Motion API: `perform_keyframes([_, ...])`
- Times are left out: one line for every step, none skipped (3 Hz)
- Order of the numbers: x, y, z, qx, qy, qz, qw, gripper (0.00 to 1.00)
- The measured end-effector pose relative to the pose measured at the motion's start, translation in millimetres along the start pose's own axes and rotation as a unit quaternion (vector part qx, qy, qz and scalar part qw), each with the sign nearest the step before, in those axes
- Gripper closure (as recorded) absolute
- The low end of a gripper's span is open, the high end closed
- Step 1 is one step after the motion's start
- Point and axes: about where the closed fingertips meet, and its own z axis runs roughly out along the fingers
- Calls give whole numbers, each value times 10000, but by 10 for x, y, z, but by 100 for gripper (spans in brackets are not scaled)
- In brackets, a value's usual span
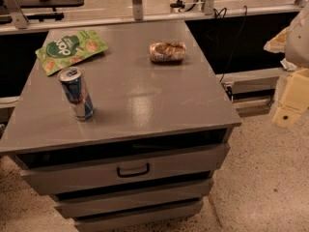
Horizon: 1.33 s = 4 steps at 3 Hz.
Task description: Knock redbull can over
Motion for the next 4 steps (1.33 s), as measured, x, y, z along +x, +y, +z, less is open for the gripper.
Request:
perform_keyframes([0,0,0,0,0,0,10000,0])
perform_keyframes([-42,-4,7,20,-85,-9,10000,0])
perform_keyframes([-412,48,293,-178,-568,-28,9982,0])
perform_keyframes([-1052,198,673,-456,-1403,-101,9890,0])
